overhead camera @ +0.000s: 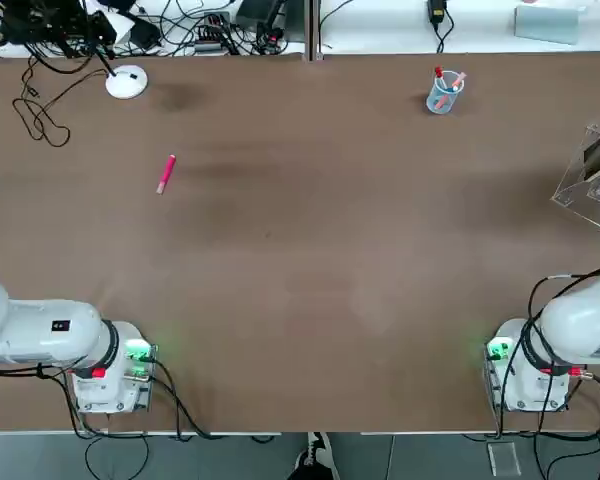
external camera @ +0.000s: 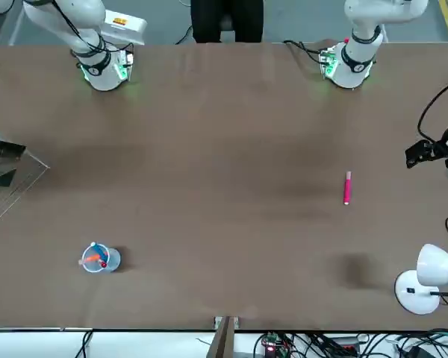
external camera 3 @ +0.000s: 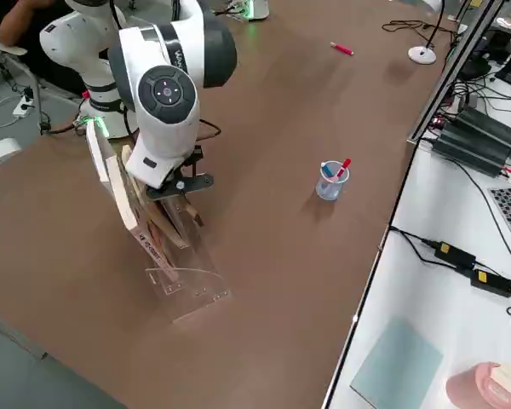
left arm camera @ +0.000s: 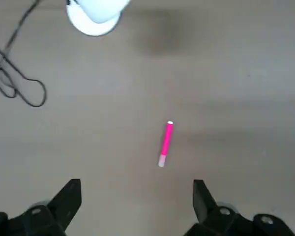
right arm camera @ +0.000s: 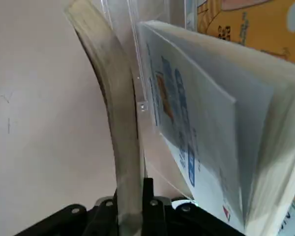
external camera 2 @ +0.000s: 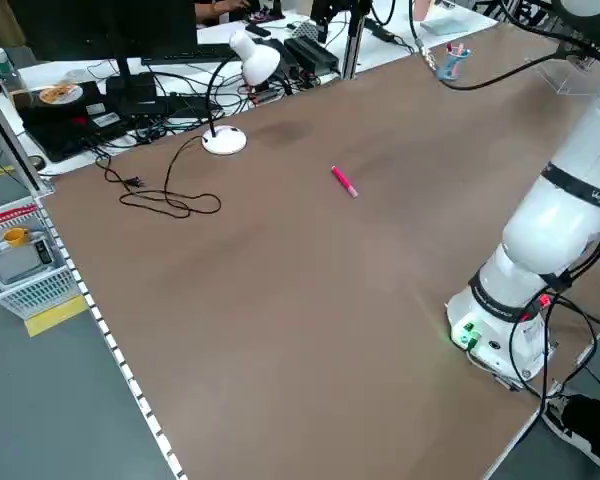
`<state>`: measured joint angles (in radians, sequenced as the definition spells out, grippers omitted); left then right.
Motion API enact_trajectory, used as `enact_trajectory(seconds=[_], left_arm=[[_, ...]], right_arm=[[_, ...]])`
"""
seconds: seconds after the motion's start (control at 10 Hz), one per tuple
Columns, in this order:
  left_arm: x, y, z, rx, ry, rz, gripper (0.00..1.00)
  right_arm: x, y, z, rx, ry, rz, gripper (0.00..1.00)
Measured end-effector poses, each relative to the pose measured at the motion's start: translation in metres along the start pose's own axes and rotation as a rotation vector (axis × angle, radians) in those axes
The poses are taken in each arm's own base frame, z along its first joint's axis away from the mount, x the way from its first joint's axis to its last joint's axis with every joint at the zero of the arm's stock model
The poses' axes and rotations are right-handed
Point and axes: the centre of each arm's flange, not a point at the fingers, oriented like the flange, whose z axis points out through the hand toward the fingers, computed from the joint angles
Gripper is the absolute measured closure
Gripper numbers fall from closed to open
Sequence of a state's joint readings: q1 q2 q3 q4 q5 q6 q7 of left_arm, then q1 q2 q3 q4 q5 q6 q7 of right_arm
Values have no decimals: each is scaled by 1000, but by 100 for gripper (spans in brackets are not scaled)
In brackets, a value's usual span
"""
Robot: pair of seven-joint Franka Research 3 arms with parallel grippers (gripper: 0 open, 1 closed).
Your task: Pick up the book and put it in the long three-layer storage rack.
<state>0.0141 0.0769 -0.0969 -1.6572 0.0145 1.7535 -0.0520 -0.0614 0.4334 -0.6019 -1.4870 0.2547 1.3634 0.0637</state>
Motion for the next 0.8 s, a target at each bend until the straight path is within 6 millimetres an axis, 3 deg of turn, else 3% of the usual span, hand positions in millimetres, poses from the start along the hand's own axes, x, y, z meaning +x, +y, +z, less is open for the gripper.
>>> enact_trajectory(seconds=[0.8], left_arm=[[6,-26,9,-34,-3,18,0]], right_arm=[[13,-1,9,-12,19,9,85]])
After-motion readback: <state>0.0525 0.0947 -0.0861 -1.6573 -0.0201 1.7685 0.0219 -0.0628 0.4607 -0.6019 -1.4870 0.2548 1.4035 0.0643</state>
